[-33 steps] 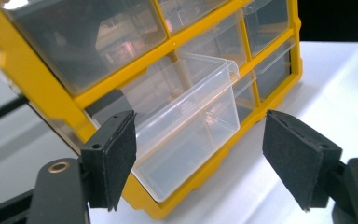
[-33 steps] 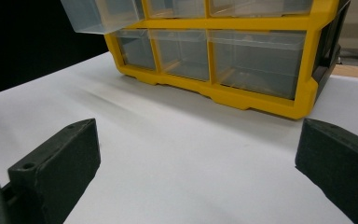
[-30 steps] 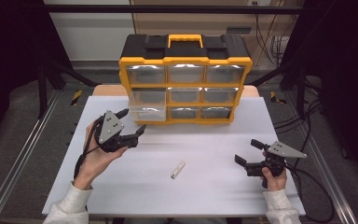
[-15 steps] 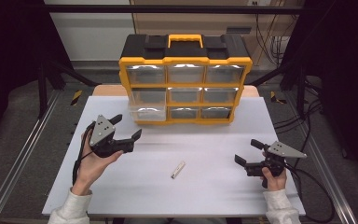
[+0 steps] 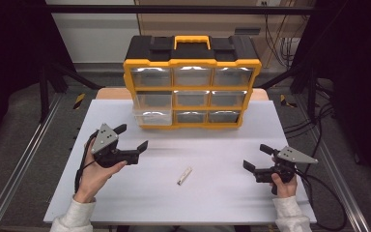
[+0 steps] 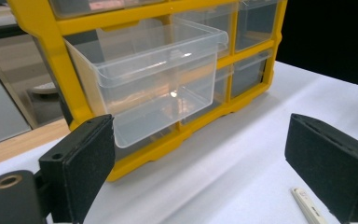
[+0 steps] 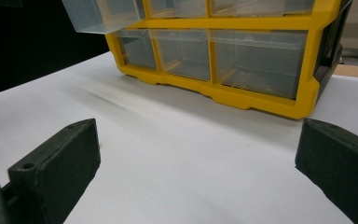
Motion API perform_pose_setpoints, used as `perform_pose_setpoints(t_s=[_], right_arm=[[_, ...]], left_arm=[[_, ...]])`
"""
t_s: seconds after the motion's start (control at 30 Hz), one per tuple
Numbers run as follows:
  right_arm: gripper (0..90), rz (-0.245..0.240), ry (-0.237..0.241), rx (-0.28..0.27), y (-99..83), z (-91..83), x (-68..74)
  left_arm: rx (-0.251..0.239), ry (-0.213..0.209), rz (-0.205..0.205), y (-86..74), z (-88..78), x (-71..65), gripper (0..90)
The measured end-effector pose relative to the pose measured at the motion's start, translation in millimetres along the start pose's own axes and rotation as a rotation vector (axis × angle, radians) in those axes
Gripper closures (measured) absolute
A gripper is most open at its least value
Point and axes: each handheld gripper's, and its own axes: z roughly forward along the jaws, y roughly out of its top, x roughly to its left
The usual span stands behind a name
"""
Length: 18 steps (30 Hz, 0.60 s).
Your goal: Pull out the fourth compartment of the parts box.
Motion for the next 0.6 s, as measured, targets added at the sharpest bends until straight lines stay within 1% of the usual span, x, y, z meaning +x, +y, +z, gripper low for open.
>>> perform_pose_setpoints(t_s=[0.17, 0.23, 0.37, 0.6], right_arm=[[0.3, 0.004, 0.001, 0.000, 0.0, 0.3, 0.2], [0.3, 0.003, 0.001, 0.000, 0.1, 0.2, 0.2], [0.3, 0.003, -0.002, 0.002, 0.1, 0.7, 0.5], [0.2, 0.004, -0.002, 0.000, 0.2, 0.8, 0.4]], left_arm=[[0.023, -0.033, -0.006, -3.1, 2.7, -5.5, 7.3], [0.035, -0.042, 0.004, -4.0, 3.7, -7.7, 7.1], [0.050, -0.069, 0.004, -6.1, 6.5, -12.4, 6.2], [0.090, -0.100, 0.018, -9.2, 13.4, -20.5, 5.8]])
